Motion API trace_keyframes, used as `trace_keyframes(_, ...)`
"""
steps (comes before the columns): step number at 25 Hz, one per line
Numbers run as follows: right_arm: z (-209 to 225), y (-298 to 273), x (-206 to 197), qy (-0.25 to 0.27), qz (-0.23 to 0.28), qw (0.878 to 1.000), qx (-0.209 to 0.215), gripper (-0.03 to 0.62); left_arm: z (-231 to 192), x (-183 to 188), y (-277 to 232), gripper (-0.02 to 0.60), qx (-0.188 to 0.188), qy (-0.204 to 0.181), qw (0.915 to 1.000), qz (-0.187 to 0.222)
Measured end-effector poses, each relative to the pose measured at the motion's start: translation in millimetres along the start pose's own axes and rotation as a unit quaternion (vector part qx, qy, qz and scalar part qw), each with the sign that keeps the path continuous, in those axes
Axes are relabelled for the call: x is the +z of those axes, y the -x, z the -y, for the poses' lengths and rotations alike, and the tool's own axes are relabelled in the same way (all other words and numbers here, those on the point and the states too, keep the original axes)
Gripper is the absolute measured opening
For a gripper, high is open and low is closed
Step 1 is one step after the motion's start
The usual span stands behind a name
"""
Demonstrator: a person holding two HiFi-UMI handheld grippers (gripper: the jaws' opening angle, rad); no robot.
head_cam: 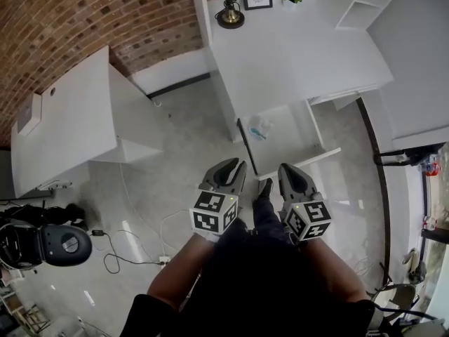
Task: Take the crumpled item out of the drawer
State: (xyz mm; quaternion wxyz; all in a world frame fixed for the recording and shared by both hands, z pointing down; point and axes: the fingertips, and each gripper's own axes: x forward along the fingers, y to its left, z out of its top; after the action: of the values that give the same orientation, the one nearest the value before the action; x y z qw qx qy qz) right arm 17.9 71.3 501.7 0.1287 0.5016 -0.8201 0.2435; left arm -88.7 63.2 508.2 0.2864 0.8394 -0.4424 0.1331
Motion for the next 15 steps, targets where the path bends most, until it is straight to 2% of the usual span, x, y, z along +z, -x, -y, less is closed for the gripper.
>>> trace_keyframes(6,11.1,-41.0,5.0,-0.017,-0.015,0.999,0.042,0.0,-14.7,15.9,-25.0,0.063,0.026,-0.007,0.9995,-0.014)
trace_keyframes(11,45.9,-70.1,17.7,-0.029,-0.028,0.997,0.061,0.0,-17.5,32.4,-61.7,0.063,0.045,-0.006,0.9985,-0.031)
trace_keyframes(15,69.0,-94.8,8.3,-0.025,-0.057,0.995,0.083,0.002,-18.4,37.0,-93.8,0.063,0.054,-0.006,0.9975,-0.045)
